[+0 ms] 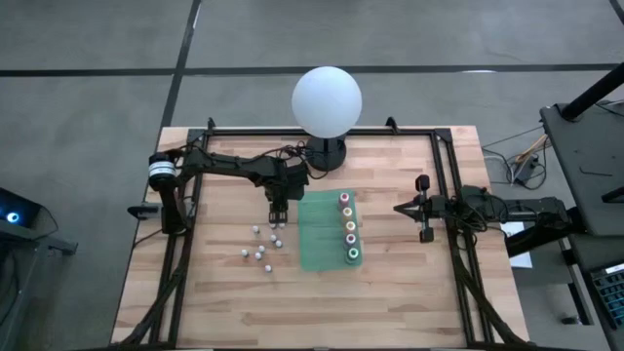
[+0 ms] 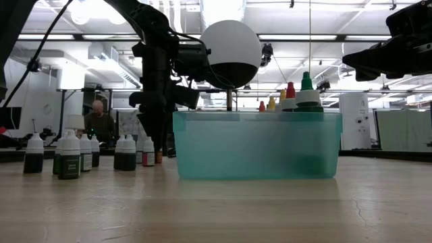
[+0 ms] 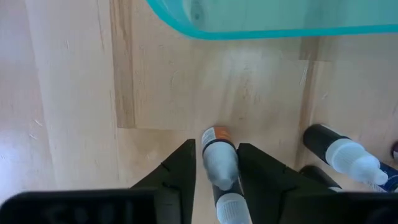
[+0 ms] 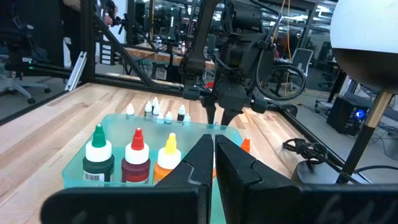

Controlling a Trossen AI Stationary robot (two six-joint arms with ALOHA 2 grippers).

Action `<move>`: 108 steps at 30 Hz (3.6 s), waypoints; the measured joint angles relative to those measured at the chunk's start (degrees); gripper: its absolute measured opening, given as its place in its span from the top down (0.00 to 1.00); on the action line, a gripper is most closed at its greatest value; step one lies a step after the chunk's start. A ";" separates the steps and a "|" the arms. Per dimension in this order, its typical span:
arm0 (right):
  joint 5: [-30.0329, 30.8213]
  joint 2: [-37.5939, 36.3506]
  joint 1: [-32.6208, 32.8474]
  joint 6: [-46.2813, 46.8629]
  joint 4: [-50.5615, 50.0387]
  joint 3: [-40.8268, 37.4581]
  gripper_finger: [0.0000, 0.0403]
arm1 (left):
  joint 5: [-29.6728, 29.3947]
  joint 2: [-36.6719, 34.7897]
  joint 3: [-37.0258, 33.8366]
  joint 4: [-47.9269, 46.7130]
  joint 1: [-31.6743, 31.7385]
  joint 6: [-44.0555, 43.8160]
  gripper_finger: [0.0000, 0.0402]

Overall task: Pick & Place food coloring
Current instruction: Put the small orange food coloring bottle into the green bin

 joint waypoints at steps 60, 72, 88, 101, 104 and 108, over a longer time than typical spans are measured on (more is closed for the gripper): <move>0.00 -0.02 0.00 0.02 0.00 0.00 0.98 | 0.36 -0.01 26.04 -15.69 -2.12 -0.29 0.88; -0.01 0.00 0.01 -0.05 -0.01 0.00 0.98 | 0.38 5.19 31.56 -15.74 -3.93 -0.33 0.88; 0.00 0.00 0.00 -0.08 0.00 0.00 0.98 | 0.40 13.01 39.67 -15.95 -3.93 0.04 0.88; 0.00 0.00 0.01 -0.08 0.00 0.00 0.98 | 1.24 17.35 39.78 -15.99 -3.99 -1.69 0.88; 0.00 0.00 0.00 0.01 0.00 0.00 0.98 | 1.63 18.01 39.80 -15.56 -4.00 -1.75 0.88; 0.00 0.00 0.00 0.01 0.00 0.00 0.98 | 1.64 19.07 39.80 -14.89 -4.00 -1.75 0.88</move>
